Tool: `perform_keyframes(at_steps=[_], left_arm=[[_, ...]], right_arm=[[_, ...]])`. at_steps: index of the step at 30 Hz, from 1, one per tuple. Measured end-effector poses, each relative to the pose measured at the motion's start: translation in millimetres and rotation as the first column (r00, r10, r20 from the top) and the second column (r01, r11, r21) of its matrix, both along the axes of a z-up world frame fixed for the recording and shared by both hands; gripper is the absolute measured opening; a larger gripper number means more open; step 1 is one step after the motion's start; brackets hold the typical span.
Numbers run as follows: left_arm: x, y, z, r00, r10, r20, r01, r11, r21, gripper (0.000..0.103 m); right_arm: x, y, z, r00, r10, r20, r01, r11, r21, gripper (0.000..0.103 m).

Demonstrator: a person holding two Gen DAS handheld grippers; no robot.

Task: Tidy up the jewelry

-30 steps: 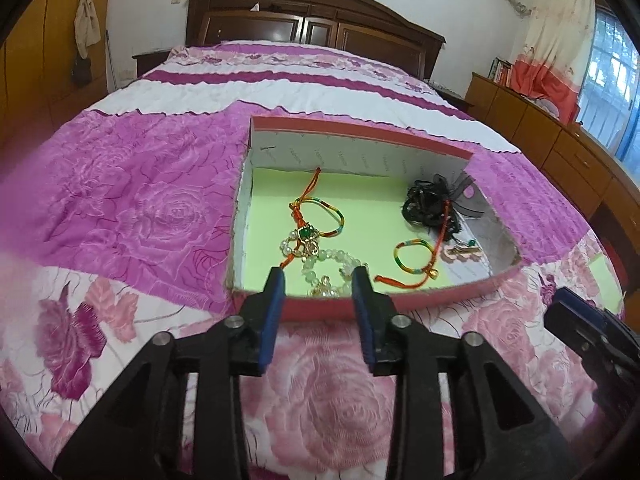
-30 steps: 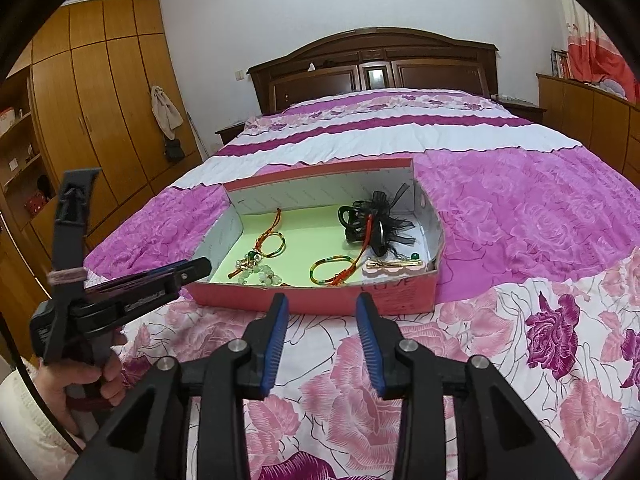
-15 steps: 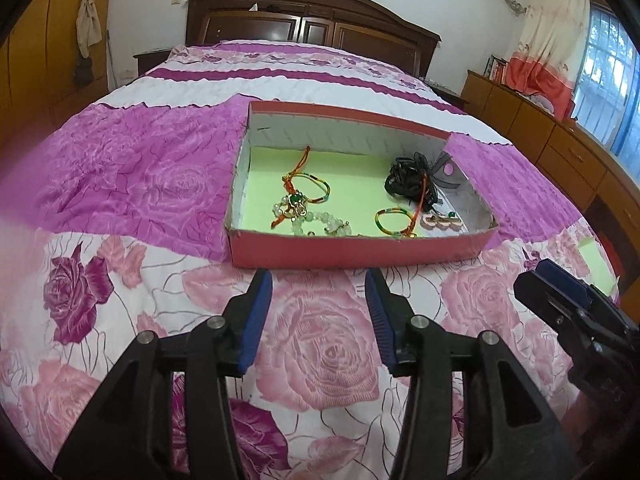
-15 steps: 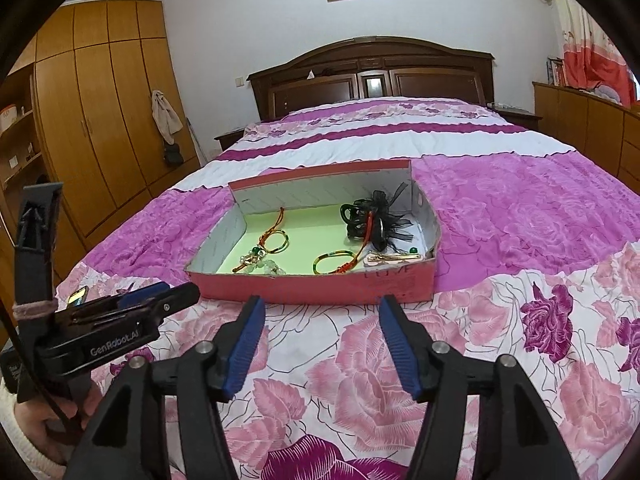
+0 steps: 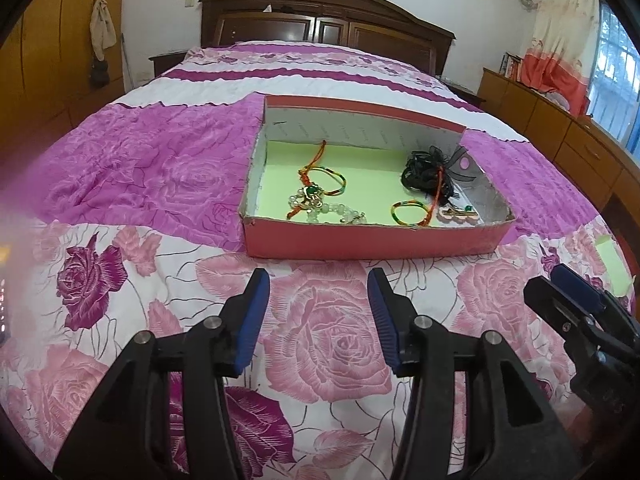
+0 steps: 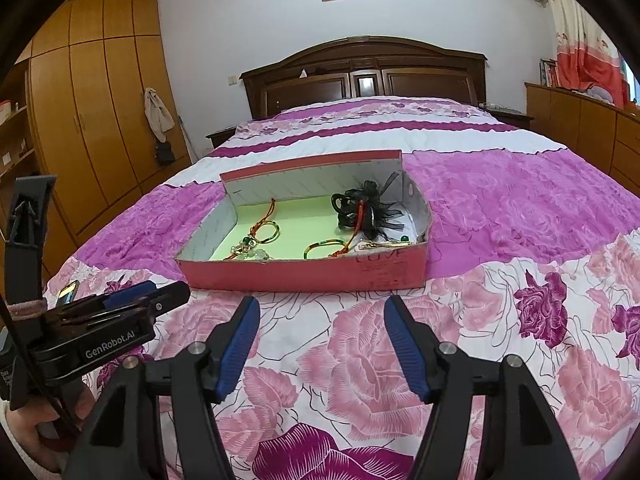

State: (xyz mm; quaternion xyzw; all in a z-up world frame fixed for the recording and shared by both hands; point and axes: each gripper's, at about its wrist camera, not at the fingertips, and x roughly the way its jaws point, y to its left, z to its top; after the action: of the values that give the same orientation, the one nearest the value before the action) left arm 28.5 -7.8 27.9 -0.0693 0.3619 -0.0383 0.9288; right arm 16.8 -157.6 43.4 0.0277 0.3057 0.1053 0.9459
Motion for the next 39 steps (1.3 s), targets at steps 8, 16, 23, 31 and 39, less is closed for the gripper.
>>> perform_keyframes(at_steps=[8, 16, 23, 31, 39], left_arm=[[-0.4, -0.3, -0.4, 1.000, 0.005, 0.003, -0.005, 1.000, 0.015, 0.043], [-0.3, -0.3, -0.8, 1.000, 0.006, 0.001, -0.006, 1.000, 0.017, 0.043], [-0.1, 0.4, -0.9, 1.000, 0.009, -0.001, -0.008, 1.000, 0.020, 0.043], [0.5, 1.4, -1.0, 1.000, 0.009, -0.001, -0.009, 1.000, 0.022, 0.043], [0.5, 1.3, -0.7, 1.000, 0.010, 0.000, -0.010, 1.000, 0.024, 0.043]], right_arm=[[0.3, 0.3, -0.4, 1.000, -0.001, -0.002, 0.001, 1.000, 0.000, 0.067], [0.4, 0.5, -0.9, 1.000, -0.001, -0.003, 0.001, 1.000, 0.001, 0.067], [0.5, 0.3, -1.0, 1.000, 0.000, -0.004, 0.000, 1.000, 0.000, 0.067], [0.7, 0.2, -0.7, 1.000, 0.000, -0.004, 0.000, 1.000, 0.001, 0.067], [0.8, 0.2, -0.7, 1.000, -0.001, -0.004, 0.001, 1.000, 0.001, 0.067]])
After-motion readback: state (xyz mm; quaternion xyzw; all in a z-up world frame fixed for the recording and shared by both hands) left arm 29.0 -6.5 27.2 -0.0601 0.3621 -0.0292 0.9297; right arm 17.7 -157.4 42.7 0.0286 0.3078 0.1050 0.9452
